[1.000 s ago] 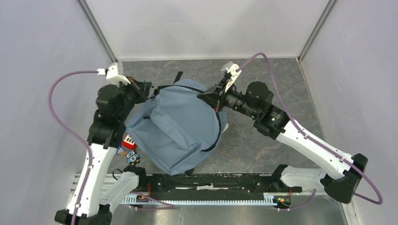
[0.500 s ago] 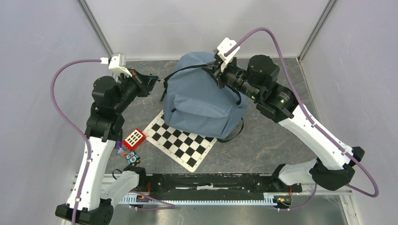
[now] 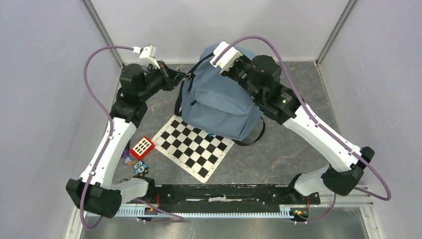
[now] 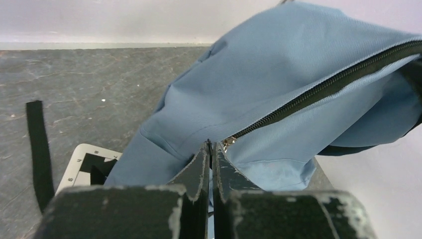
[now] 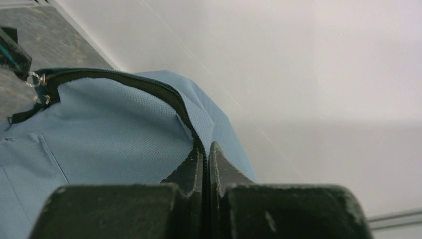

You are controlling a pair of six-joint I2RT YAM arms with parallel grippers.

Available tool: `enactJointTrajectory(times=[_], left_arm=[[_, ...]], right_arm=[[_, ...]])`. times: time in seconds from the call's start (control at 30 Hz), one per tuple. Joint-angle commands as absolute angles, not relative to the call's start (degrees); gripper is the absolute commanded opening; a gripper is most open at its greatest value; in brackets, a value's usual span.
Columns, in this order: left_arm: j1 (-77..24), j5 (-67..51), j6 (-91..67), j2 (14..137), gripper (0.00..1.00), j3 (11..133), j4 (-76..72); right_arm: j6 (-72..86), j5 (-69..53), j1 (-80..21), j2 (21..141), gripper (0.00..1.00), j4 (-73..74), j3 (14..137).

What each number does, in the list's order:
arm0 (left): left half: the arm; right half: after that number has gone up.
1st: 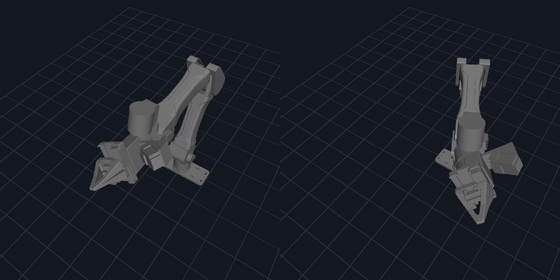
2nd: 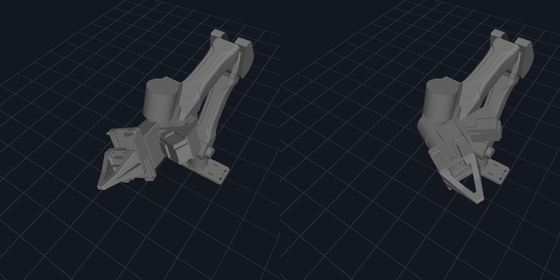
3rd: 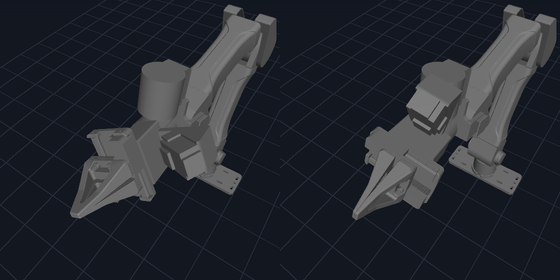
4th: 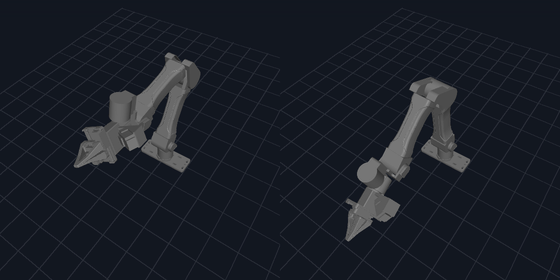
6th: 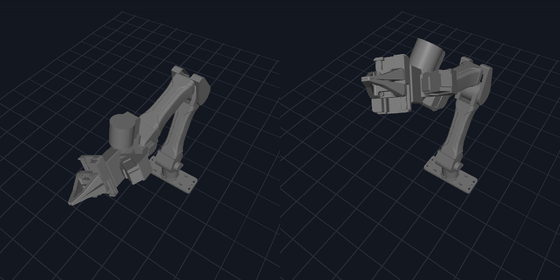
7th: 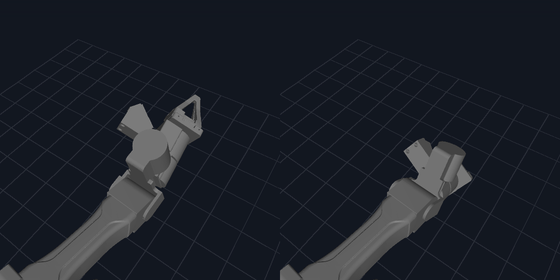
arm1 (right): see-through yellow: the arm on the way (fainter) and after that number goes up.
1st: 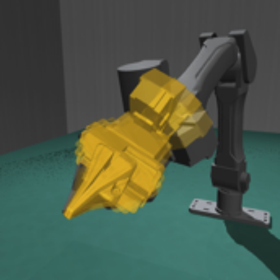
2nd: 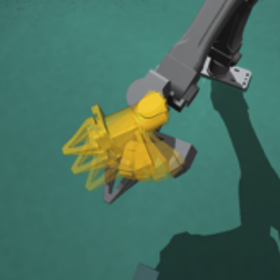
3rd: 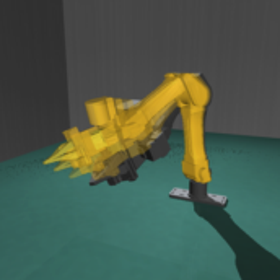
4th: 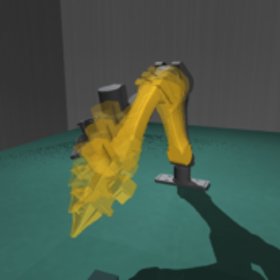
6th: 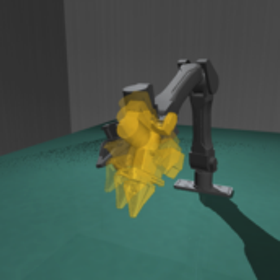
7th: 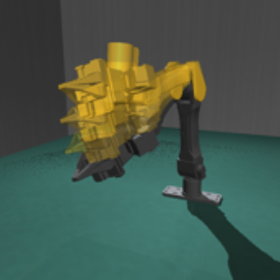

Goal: Pack the student bag
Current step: Adjust the student bag at the center of the board.

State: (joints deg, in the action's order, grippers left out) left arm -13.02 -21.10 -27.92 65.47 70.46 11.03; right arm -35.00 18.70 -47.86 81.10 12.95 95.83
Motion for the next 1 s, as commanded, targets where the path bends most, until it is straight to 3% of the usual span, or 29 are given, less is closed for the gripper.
enactJointTrajectory(times=[0.0, 0.23, 0.37, 0.43, 0.5, 0.6, 0.73, 0.97], left_arm=[[-16.4, -20.1, -23.7, 67.7, 0.02, 72.1, 8.6], [-17.1, -7.5, -30.4, 64.7, 0.02, 58.3, 9.3], [-17.1, -4.4, -32.3, 63.8, 0.02, 53.3, 10.5], [-17.1, -4.0, -31.9, 63.4, 0.13, 52.5, 11.0], [-17.0, -5.5, -30.4, 62.6, 0.39, 52.3, 10.5], [-17.1, -7.0, -27.5, 60.5, 0.49, 52.1, 10.6], [-17.1, -6.8, -24.0, 55.7, 0.73, 49.7, 11.9], [-21.5, -8.3, -19.9, 47.8, 0.76, 40.1, 7.5]], right_arm=[[-40.7, 26.9, -46.3, 73.8, 0.0, -16.8, 98.4], [-34.8, 22.8, -46.2, 63.8, 0.0, -22.6, 75.9], [-30.9, 22.6, -46.2, 60.1, 0.0, -22.8, 69.4], [-29.2, 21.7, -46.3, 59.3, 0.0, -21.9, 68.8], [-27.8, 20.9, -46.2, 59.3, 0.0, -20.0, 69.8], [-26.2, 20.8, -46.2, 60.1, 0.0, -17.5, 72.0], [-25.0, 22.7, -46.3, 62.0, 0.0, -14.8, 74.5], [-23.6, 24.5, -46.2, 64.2, 0.0, -14.1, 76.2]])
